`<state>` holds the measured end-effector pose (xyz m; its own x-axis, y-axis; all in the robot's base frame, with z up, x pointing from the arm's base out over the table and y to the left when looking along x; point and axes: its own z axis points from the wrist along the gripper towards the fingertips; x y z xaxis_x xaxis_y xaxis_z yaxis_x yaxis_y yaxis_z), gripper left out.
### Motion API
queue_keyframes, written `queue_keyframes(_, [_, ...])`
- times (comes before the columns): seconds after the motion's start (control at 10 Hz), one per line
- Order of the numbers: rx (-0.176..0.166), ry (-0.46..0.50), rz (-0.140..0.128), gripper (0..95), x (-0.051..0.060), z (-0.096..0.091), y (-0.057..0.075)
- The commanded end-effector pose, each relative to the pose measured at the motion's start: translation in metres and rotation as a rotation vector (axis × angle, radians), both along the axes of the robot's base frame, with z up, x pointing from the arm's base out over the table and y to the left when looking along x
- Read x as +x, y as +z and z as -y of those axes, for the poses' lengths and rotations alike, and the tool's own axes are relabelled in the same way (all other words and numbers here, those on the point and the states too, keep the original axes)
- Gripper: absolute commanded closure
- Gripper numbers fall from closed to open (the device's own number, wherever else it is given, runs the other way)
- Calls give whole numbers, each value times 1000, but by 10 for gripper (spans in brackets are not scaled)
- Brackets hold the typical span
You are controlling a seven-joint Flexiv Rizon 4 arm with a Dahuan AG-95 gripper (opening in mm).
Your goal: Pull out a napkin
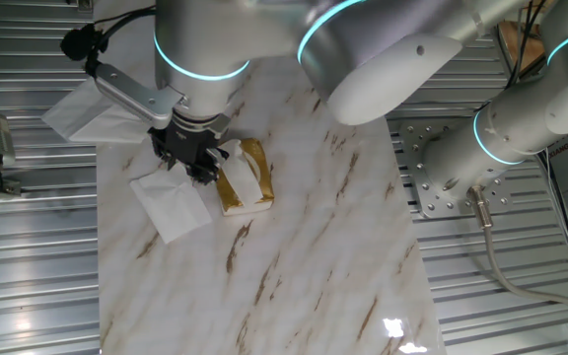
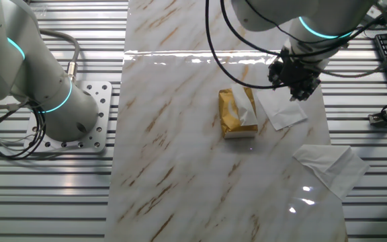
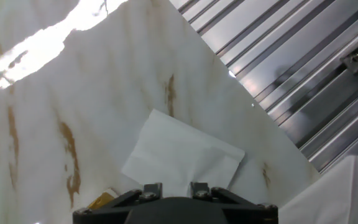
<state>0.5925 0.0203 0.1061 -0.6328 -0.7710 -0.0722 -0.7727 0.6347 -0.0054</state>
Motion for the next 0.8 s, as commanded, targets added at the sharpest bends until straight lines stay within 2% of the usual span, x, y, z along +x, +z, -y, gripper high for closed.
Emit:
queue_keyframes(0.1, [-28, -1, -28, 950, -4, 4, 1])
queue_keyframes(0.2, [-43, 0, -54, 950, -6, 6, 3])
queue_keyframes(0.3, [-53, -7, -69, 950, -7, 8, 4])
queue_keyframes(0.4, [-47, -20, -75, 950, -13, 16, 5])
queue_keyframes(0.5, [-4, -67, -77, 950, -19, 22, 2])
queue_keyframes(0.6, [10, -102, -80, 950, -22, 23, 1])
queue_keyframes(0.8, [-5, -124, -95, 950, -25, 24, -3])
